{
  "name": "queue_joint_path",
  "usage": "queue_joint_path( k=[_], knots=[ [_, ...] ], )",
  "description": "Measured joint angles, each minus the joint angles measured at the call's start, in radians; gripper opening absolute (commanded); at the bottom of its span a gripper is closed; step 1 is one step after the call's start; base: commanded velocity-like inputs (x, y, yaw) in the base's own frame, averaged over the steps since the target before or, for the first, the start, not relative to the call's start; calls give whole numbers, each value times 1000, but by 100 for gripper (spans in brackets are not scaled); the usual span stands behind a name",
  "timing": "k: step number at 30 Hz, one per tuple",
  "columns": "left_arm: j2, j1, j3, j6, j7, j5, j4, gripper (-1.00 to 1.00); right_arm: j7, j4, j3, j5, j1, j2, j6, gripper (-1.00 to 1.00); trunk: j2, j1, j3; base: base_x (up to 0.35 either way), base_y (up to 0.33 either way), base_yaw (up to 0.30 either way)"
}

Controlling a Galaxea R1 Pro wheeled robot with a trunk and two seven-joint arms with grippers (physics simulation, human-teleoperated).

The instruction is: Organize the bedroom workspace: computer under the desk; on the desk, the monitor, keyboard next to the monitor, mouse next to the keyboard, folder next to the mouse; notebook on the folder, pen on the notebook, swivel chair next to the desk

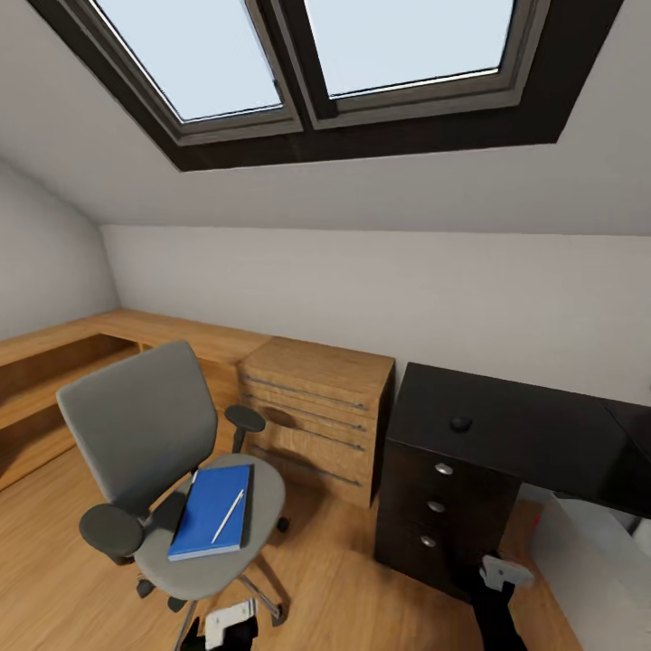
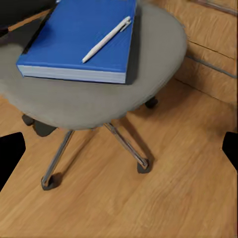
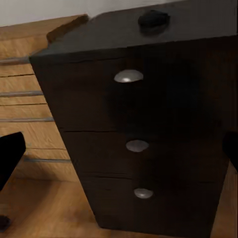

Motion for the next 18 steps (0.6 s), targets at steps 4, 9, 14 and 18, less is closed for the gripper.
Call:
queue_joint_path(
  k=[4,9,14,18],
  knots=[
    [-17,0,-1,11,3,0,-160,100,-51,-361,-14,6,0,-4,255,100,0,0,0,168,-10,0],
    [-48,0,-3,99,3,-1,-331,100,-226,-714,-17,9,1,-9,667,100,0,0,0,55,-3,0],
    [-65,-1,-3,321,-1,8,-465,100,-418,-994,-14,6,1,-10,1082,100,0,1,0,13,-1,0],
    [-65,-2,-1,656,-6,4,-516,100,-509,-1060,3,4,2,10,1271,100,0,1,0,2,0,0]
  ],
)
